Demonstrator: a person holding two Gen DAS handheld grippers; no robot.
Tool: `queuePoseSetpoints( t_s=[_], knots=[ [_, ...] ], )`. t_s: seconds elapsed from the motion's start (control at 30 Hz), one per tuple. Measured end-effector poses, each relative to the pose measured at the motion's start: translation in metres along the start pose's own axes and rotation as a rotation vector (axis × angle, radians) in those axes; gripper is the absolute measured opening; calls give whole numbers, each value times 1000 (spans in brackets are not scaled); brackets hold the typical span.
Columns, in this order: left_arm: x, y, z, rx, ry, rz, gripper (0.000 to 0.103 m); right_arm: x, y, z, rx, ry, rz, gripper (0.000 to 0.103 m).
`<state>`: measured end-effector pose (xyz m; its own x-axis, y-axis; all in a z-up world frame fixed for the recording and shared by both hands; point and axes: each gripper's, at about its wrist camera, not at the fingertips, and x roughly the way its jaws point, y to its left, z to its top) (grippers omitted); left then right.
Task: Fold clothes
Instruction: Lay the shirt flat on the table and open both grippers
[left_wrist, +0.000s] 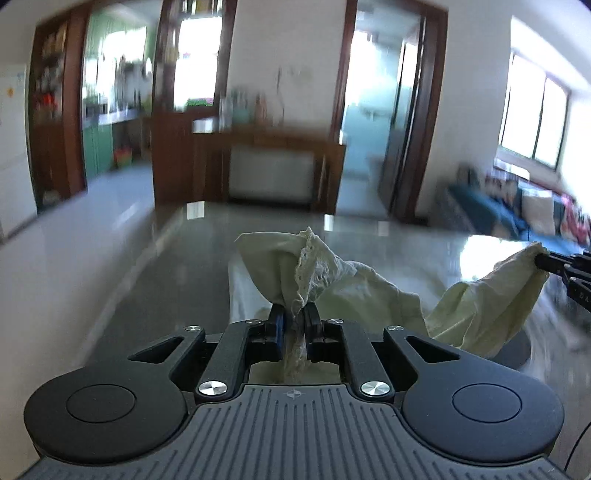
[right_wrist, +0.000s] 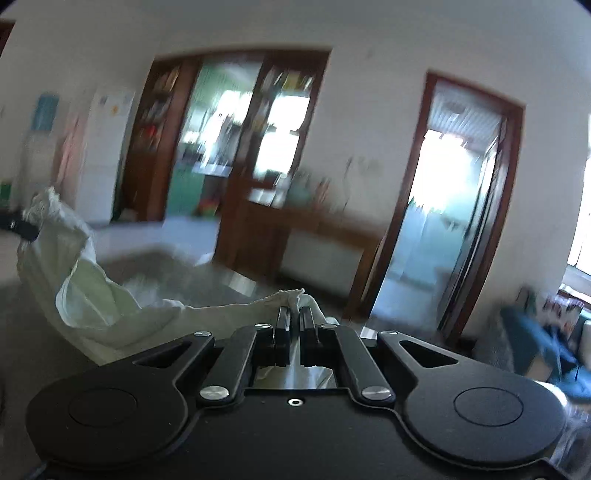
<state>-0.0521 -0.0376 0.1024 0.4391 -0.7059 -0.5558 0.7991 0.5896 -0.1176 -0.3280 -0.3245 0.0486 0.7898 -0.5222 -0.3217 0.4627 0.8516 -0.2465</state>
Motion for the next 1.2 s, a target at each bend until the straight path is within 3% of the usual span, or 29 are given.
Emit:
queuePoseSetpoints(
  t_s=[0.13,0.27,0.33,0.5,0.57,0.77,1.03,1.2],
  knots=[
    [-9,14,-40,-15,57,25,19,-20,24,-21,-16,95,50,5],
    [-27,21,-66,-1,80,51,31,-41,36,-17,-39,158,99,6],
    [-34,19,-78,9,85,63,32,-50,39,-17,-48,175,115,7],
    [-57,24,-98,17,108,96,37,-82,49,-29,-98,191,130,22],
    [-66,26,-101,15,111,103,39,-93,53,-27,-118,192,139,33],
    [-93,26,-98,26,71,125,48,-112,68,-19,-192,143,201,46],
    [-103,2,-86,67,12,90,54,-64,91,-39,-151,191,291,46],
    [-95,-21,-82,141,-4,75,54,-58,103,-59,-120,309,415,46]
  ],
)
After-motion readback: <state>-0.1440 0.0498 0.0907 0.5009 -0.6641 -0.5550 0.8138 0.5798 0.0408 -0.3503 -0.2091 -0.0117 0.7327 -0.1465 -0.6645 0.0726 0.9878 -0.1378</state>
